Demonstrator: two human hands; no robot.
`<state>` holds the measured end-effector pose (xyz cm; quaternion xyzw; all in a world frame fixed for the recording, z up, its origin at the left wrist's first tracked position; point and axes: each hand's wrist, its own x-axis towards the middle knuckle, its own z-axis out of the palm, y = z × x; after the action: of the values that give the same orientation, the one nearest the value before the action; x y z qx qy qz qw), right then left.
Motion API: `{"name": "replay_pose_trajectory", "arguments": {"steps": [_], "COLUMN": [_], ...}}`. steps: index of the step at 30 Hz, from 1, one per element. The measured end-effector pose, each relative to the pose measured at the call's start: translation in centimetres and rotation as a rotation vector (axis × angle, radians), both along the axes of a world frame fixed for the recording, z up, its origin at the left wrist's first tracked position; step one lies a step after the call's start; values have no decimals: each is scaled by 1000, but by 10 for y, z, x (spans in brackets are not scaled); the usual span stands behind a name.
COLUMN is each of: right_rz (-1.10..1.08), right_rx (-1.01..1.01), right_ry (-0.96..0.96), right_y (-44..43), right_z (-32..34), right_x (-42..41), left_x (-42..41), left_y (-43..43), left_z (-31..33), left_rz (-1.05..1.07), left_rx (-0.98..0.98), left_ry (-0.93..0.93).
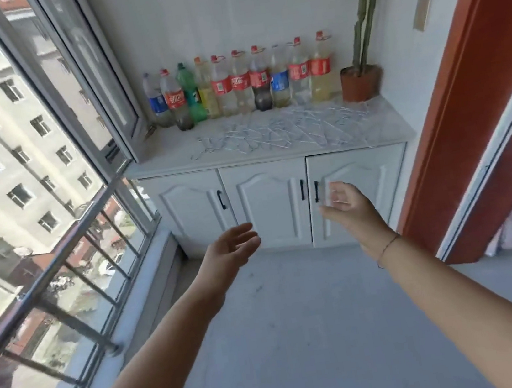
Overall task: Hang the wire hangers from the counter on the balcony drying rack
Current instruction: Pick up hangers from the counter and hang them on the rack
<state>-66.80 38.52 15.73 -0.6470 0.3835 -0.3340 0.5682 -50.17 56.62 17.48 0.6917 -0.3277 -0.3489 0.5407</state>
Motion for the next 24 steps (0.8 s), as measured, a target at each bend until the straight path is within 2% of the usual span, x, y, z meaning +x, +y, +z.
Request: {"name": "replay_pose_trajectory", "arguments": {"steps": [6,16,24], "right_rz": [-90,-53,-74], "right_rx": [17,32,142], "right_ry": [-13,53,71], "right_y": [-123,-359,-482], "right_z": [-11,-23,-52], "right_x": [23,77,114], "left_x": [38,87,126], "left_y": [-132,-366,-505], "left_z": [-14,-31,-52], "left_rz": [-51,-15,-49], "left_rx": [-16,-54,5], "left_ry": [48,99,114]}}
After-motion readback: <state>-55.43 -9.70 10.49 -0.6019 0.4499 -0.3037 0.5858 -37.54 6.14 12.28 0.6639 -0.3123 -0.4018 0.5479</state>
